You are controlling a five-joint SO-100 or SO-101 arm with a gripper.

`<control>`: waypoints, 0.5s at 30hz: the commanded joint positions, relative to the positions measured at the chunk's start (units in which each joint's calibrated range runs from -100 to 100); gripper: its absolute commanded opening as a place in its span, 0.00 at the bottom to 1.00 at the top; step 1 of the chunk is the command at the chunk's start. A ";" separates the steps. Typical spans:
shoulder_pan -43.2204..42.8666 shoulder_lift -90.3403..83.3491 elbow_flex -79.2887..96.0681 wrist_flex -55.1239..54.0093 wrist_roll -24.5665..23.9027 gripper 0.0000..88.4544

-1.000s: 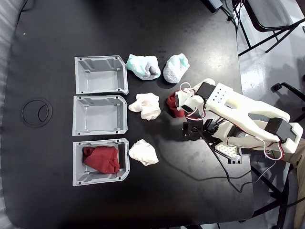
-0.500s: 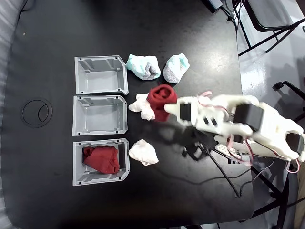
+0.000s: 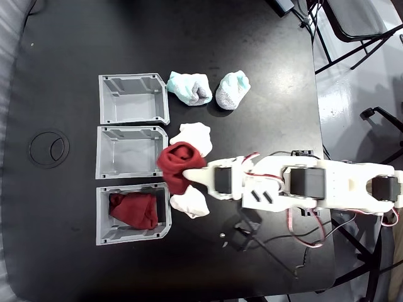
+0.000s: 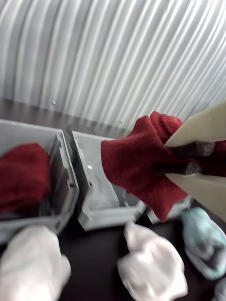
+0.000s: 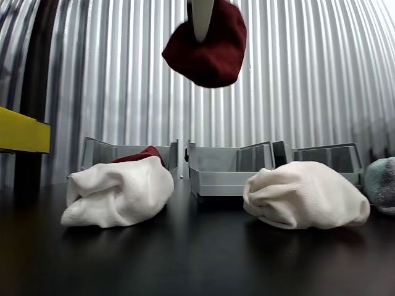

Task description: Put the sock in the container

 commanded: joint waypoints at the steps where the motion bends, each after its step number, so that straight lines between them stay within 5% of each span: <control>1: -1.64 3.45 -5.57 -8.31 -0.28 0.01; 15: -9.83 23.02 -30.73 -10.62 -6.81 0.01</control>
